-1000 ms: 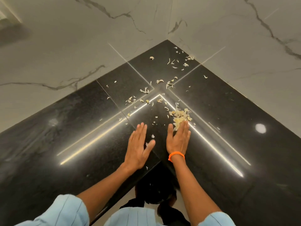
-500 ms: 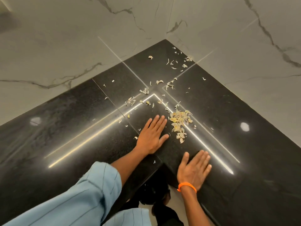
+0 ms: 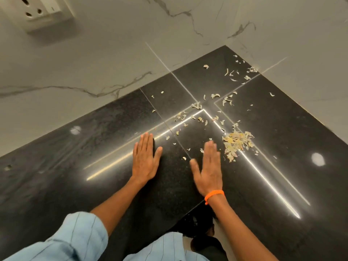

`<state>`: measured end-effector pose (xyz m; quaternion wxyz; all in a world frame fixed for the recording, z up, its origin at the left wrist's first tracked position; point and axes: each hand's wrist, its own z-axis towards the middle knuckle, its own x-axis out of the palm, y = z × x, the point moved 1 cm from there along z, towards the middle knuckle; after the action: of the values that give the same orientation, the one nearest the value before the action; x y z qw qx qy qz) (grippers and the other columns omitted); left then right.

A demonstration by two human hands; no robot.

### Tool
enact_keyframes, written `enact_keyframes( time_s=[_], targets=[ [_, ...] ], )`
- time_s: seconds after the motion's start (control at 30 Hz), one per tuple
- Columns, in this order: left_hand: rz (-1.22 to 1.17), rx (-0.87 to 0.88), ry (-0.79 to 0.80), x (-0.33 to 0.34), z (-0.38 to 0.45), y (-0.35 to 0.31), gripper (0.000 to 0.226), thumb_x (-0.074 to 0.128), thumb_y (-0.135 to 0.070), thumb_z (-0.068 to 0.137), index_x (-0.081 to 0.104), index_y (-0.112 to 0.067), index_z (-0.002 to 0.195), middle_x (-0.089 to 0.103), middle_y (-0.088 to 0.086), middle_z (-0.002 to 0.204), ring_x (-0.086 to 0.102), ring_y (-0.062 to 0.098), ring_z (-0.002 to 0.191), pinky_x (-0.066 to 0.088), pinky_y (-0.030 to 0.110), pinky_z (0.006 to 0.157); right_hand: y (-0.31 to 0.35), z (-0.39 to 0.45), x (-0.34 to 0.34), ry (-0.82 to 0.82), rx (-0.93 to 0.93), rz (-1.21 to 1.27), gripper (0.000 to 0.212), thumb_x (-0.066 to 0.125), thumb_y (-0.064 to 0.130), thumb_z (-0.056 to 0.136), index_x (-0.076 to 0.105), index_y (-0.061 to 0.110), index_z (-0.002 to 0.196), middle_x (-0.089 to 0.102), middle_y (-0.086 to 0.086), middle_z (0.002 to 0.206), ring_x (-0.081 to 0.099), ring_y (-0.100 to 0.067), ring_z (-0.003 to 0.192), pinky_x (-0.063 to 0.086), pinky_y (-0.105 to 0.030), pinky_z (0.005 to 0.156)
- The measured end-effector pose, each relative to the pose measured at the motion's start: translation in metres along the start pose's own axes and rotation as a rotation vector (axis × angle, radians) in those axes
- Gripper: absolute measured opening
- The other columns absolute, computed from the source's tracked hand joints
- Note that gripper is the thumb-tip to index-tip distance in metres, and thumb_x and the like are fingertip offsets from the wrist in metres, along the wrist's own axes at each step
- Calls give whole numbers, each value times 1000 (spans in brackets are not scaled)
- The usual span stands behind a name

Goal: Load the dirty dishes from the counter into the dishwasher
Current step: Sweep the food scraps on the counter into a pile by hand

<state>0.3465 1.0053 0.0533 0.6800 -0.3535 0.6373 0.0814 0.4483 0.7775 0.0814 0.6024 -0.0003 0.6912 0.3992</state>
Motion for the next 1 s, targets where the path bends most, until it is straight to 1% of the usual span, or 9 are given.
enact_keyframes(
  time_s=[0.07,0.13,0.2,0.37,0.5,0.6,0.67,0.83,1.0],
  targets=[
    [3,-57,-30,-5,-11,22,71,15,-59,105,14,-18,163,7,-1,171,-2,11,157,6,41,128,27,-34,12,202,-240,-12,78,43,51,102,8,12,160,0,-5,168,-5,-22,155,2,-43,126],
    [-8,-88,-46,-10,-17,36,72,14,-59,105,15,-17,163,9,0,171,-1,11,157,5,39,128,48,-65,32,443,-493,-126,76,32,60,102,9,18,160,-1,0,168,-9,-18,154,6,-47,125],
    [-27,-99,-51,-13,-18,44,70,15,-58,106,14,-18,163,8,0,171,-2,10,157,3,38,128,54,-78,49,542,-629,-253,73,20,64,103,10,21,160,1,2,168,-12,-15,153,3,-45,123],
    [-44,-101,-52,-16,-21,48,71,15,-59,106,15,-17,163,10,0,171,1,10,157,3,38,128,18,-4,39,395,-397,-380,72,20,62,103,13,19,160,6,0,167,-5,-17,154,9,-44,124],
    [-34,-50,5,-11,-29,35,72,15,-61,106,12,-17,163,9,1,171,0,11,157,4,38,128,-24,59,13,364,-213,-403,71,15,60,104,2,19,160,-5,0,167,-13,-14,153,-1,-39,126],
    [-2,11,35,-2,-32,18,73,17,-61,106,12,-17,163,7,1,171,-4,11,157,1,37,128,-34,64,-6,296,-99,-355,71,15,58,104,2,17,160,-5,-1,167,-16,-12,152,-3,-37,126],
    [49,25,32,3,-31,6,72,16,-60,106,11,-16,163,6,2,171,-5,12,157,1,37,128,-29,40,-12,305,-162,-358,71,21,57,105,3,17,160,-6,-1,167,-15,-13,153,-1,-39,126],
    [118,-4,9,7,-17,-10,72,15,-60,107,13,-15,163,9,4,170,1,16,158,7,41,129,-6,-52,5,514,-430,-383,74,21,64,103,5,20,160,-4,3,167,-12,-14,153,6,-43,123],
    [141,23,27,8,-6,-13,74,11,-62,106,12,-16,163,8,3,171,0,16,158,8,42,129,-4,-27,9,431,-310,-434,73,12,64,103,-2,22,160,-10,5,167,-18,-13,152,1,-43,125]
  ],
)
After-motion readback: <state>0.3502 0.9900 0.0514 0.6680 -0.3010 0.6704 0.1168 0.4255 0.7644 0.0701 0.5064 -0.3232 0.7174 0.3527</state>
